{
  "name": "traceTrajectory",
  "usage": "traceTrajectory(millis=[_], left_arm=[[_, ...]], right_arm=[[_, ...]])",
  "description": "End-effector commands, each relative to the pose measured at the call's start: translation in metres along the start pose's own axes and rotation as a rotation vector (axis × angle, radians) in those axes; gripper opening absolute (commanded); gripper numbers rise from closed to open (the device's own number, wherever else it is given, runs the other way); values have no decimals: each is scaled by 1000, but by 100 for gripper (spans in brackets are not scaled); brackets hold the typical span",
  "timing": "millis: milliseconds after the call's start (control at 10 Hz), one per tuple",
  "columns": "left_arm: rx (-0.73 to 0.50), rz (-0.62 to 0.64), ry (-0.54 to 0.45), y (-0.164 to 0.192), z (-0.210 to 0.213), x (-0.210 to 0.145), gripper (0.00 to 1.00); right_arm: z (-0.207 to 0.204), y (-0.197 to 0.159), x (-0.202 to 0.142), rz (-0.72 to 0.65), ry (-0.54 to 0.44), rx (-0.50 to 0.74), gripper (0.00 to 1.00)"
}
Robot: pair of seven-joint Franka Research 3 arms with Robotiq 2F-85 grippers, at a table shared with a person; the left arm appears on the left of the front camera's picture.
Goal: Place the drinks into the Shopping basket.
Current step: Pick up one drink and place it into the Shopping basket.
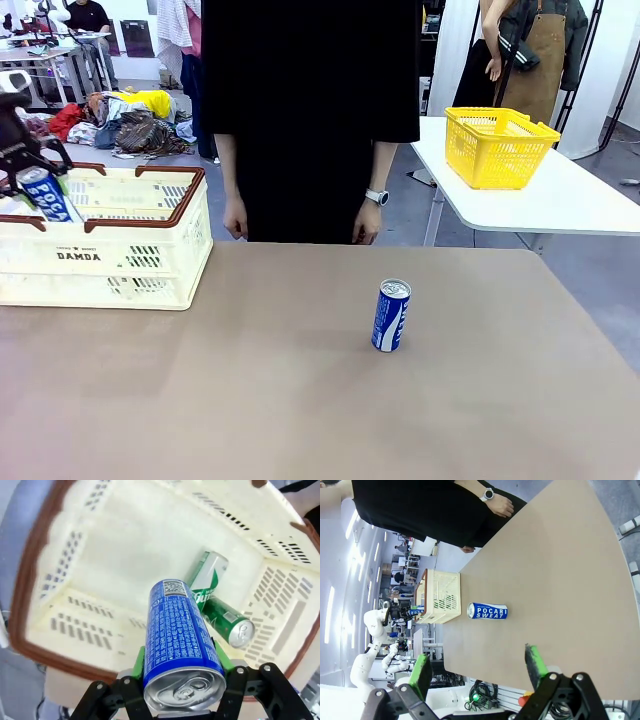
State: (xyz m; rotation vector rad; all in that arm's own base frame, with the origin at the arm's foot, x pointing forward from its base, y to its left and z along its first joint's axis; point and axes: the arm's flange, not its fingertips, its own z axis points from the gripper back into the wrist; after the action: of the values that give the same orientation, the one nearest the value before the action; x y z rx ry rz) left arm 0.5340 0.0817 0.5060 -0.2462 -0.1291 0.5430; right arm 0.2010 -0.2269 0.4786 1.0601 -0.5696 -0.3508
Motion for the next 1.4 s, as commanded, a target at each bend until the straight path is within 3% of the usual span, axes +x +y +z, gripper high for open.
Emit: traceTrajectory(millis=[0,200,800,1000,1300], left_arm=[[-25,-5,-13,-8,-7,1,0],[-12,21,26,-14,-15,10,0],[8,-10,22,-10,-27,2,0],[54,-149,51,-31,-30,36,0],[91,-190,90,-39,-47,62,0]], right_arm=[[-1,0,1,21,-11,20,100],[-1,0,1,21,-11,20,100],[-1,0,1,21,-11,20,100],[-1,0,1,21,-11,20,100],[-1,0,1,21,-11,20,100]])
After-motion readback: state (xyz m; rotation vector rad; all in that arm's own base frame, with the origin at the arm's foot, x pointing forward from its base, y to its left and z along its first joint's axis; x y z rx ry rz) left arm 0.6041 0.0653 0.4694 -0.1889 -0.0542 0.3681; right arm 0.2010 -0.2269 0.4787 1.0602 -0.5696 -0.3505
